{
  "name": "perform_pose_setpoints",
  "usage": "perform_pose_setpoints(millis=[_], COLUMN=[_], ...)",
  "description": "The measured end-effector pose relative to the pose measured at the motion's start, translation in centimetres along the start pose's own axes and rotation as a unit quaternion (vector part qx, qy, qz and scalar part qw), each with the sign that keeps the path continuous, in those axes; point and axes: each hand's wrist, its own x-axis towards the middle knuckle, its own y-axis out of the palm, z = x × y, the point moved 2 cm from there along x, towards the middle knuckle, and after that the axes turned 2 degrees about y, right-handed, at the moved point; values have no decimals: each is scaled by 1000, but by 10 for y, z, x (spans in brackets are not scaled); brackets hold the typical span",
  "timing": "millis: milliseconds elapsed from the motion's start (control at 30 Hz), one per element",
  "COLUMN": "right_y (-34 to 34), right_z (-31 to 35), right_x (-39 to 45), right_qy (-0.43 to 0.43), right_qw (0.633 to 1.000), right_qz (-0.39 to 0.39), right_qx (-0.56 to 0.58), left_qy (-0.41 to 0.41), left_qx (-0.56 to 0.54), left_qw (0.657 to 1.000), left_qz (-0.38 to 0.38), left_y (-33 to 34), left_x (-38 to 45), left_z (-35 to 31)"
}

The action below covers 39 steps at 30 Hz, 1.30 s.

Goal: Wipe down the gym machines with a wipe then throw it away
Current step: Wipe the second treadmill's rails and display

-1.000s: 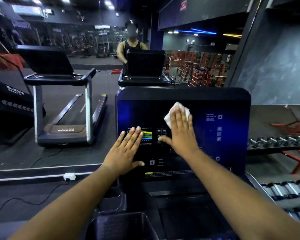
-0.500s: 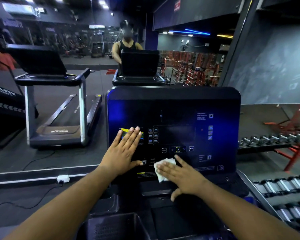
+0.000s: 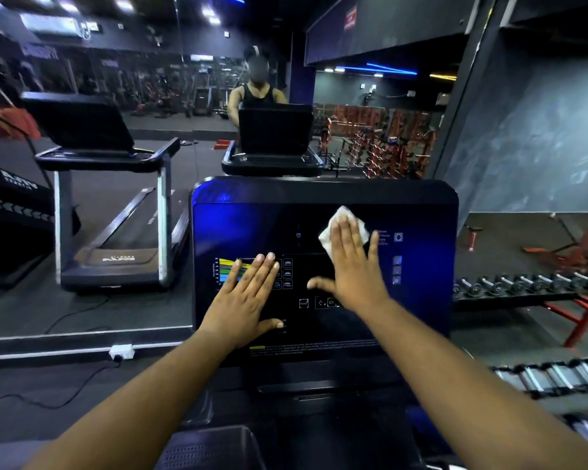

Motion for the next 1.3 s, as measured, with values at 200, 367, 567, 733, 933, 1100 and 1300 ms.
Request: perform_pose_setpoints(millis=[200,367,567,733,933,1100,1300], right_y=[56,40,1,-10,-22,-6,-5], right_z=[23,-19,-3,8,-63,-19,-85], right_x=[-83,-62,0,35,36,16,9], right_qy=[-111,-57,36,-95,183,-26,25], right_qw=[991,996,999,994,979,1000,999], right_qz=[66,40,11,-28,-48,0,-29], right_qx=[-33,-56,18,-40,74,12,-34], left_qy=[-22,-18,-30,-14,-8,-12,-12], left_qx=[-1,4,-5,-1,-2,-4,13], left_qw=[1000,999,999,1000,1000,1000,1000], left_qz=[14,27,8,15,2,-5,-16], left_y=[-1,-3,-13,-20,-23,-19,-18], left_x=[0,4,31,53,68,75,72], left_z=[-7,-4,0,3,1,-4,-4])
